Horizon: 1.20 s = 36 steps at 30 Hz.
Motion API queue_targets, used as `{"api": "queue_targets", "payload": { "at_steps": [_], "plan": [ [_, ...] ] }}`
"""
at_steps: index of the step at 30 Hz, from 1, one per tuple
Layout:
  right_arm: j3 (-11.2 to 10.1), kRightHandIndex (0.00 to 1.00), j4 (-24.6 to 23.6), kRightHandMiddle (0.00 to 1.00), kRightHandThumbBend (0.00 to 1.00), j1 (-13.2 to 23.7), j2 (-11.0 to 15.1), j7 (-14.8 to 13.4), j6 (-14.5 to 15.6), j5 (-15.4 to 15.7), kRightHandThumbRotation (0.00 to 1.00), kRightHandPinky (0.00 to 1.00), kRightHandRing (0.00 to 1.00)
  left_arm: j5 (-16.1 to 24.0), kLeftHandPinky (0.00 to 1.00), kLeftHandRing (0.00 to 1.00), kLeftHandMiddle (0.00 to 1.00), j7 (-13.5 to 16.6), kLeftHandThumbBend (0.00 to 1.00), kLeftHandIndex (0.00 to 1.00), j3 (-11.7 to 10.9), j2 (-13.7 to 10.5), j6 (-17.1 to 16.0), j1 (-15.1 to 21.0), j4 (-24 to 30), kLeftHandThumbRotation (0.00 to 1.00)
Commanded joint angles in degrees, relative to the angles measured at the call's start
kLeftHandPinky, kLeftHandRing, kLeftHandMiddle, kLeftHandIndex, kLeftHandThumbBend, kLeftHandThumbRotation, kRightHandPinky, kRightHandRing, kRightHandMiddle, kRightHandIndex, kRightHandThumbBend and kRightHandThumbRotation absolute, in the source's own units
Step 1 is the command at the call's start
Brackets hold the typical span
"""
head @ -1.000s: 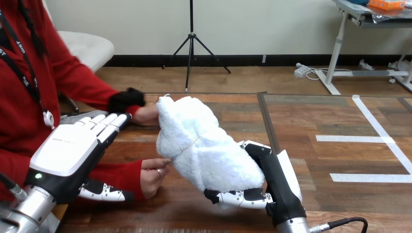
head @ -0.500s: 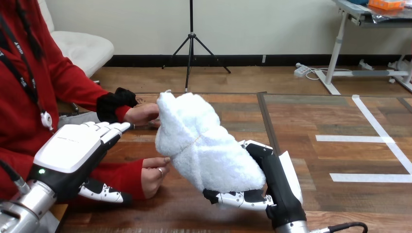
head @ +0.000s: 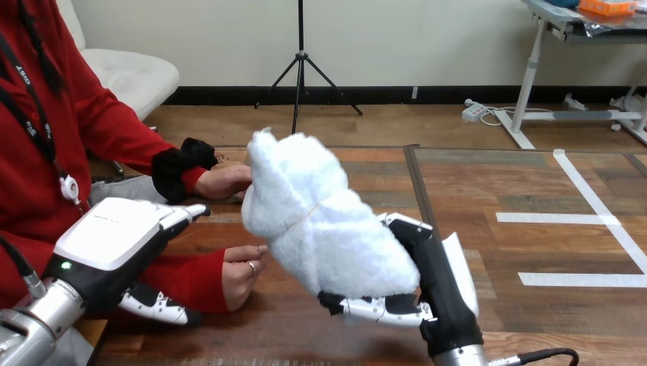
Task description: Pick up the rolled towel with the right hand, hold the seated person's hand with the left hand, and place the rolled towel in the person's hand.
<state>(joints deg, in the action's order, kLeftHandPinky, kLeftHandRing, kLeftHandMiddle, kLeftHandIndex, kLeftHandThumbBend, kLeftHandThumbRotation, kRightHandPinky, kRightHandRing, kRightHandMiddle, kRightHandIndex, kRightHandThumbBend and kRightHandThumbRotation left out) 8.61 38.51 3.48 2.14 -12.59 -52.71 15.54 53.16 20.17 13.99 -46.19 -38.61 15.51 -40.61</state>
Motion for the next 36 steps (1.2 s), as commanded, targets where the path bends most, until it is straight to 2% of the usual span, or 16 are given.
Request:
{"api": "queue_targets", "payload": {
  "at_steps": [1,15,21,24,33,36],
  "plan": [
    [-1.1,0.16,-6.0,0.16,0.55,1.6,-1.4,0.1,-0.1,-2.0,0.00,0.07,0.10,0.8,0.81,0.79,0.82,0.5,1.00,0.87,1.9,-2.0,0.1,5.2,-2.3,0.50],
    [-1.2,0.15,-13.5,0.15,0.54,-1.6,-1.7,1.8,1.8,-4.4,0.00,0.06,0.10,-0.1,0.79,0.78,0.81,-0.2,1.00,0.85,4.3,-2.1,-0.3,7.8,-8.1,0.46],
    [-1.1,0.15,-16.6,0.14,0.53,-3.0,-1.8,2.9,2.6,-6.2,0.00,0.05,0.09,-0.1,0.77,0.77,0.80,0.9,1.00,0.85,5.2,-1.7,-0.5,8.7,-10.8,0.44],
    [-0.8,0.15,-18.3,0.14,0.52,-3.8,-1.9,4.1,3.3,-8.1,0.00,0.04,0.09,-0.3,0.76,0.76,0.79,0.8,1.00,0.84,5.6,-1.4,-0.2,9.0,-11.8,0.43],
    [-0.4,0.16,-23.4,0.14,0.50,-6.4,-2.4,7.0,5.2,-12.8,0.00,0.03,0.08,0.7,0.68,0.71,0.75,4.0,1.00,0.80,8.0,-0.5,0.2,10.5,-15.8,0.40],
    [-0.4,0.17,-24.9,0.15,0.51,-7.2,-2.5,7.5,5.3,-13.4,0.00,0.04,0.09,1.3,0.65,0.69,0.74,6.1,1.00,0.79,9.1,-0.2,0.3,11.1,-17.2,0.39]
  ]
}}
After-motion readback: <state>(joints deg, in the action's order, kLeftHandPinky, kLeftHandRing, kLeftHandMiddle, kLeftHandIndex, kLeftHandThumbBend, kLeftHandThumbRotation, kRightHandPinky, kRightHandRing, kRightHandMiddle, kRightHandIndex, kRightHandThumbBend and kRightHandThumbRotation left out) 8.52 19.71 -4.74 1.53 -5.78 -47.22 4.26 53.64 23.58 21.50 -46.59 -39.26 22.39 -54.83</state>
